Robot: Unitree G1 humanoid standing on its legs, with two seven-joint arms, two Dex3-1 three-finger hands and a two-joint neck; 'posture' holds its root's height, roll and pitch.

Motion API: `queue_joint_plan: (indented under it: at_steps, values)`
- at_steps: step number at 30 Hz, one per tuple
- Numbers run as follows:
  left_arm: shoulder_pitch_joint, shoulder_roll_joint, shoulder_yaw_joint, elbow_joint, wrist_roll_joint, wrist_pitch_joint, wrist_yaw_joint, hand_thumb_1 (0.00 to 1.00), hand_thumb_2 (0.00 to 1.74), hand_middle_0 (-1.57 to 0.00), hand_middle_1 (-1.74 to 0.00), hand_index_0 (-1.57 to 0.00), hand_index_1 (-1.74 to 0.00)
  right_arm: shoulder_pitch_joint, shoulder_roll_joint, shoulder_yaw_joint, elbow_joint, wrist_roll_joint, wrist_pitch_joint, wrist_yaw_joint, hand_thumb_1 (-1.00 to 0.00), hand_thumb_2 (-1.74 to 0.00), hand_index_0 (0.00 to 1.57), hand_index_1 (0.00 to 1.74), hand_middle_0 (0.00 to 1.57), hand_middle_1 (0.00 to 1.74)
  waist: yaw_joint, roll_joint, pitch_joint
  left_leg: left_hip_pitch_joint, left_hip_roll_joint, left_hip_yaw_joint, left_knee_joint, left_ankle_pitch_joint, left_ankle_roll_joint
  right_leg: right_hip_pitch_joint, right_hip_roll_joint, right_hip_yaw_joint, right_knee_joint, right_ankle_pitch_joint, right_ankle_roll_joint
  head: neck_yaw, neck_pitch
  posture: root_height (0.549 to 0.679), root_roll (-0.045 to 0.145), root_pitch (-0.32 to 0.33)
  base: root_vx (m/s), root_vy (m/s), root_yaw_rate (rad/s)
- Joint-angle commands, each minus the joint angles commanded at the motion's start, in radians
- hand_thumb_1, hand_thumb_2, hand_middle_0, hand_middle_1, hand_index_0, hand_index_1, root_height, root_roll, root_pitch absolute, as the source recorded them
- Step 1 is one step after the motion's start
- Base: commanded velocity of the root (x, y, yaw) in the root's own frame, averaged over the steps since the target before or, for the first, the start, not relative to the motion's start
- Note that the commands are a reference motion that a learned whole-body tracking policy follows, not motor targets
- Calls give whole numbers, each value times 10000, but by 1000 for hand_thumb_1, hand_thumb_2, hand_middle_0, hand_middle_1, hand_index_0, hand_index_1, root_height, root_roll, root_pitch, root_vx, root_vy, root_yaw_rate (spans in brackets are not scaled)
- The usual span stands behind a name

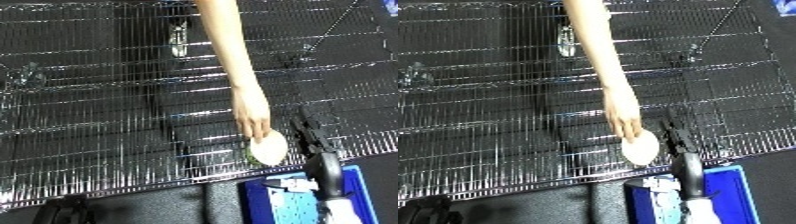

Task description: Pick up the object and place it into the box

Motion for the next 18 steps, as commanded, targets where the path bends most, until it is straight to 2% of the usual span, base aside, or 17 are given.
queue_joint_plan:
  at_steps: [5, 9, 18]
  values:
    - [104, 53, 66, -116, -16, -44, 35, 1000, 1740, -1570, -1740, -1570, -1740, 22, -28, -224, -164, -330, -261, -576, 0, 0, 0, 0, 0, 0, -78, 29, 108, -119, 1, 70, 174, -95, 37, -191, -13, 92, 160, -3, 40, 94, 357, 662, 35, -85, 9, 6, -61]
    - [161, 114, 143, -252, -52, -85, 102, 1000, 1740, -1570, -1740, -1570, -1740, 76, -27, -323, -327, -538, -377, -931, 0, 0, 0, 0, 0, 0, -148, 52, 183, -259, -10, 137, 274, -153, 81, -401, 2, 165, 270, -20, 64, 392, 373, 661, 36, -74, -22, 0, -88]
    - [288, 212, 278, -411, -72, -201, 47, 1000, 1740, -1570, -1740, -1570, -1740, 338, -7, -258, -157, -531, -436, -977, 0, 0, 0, 0, 0, 0, -324, 90, 250, -500, 5, 245, 410, -253, 111, -722, 44, 304, 399, -79, 74, 1018, 641, 660, 38, -51, -25, -17, -83]
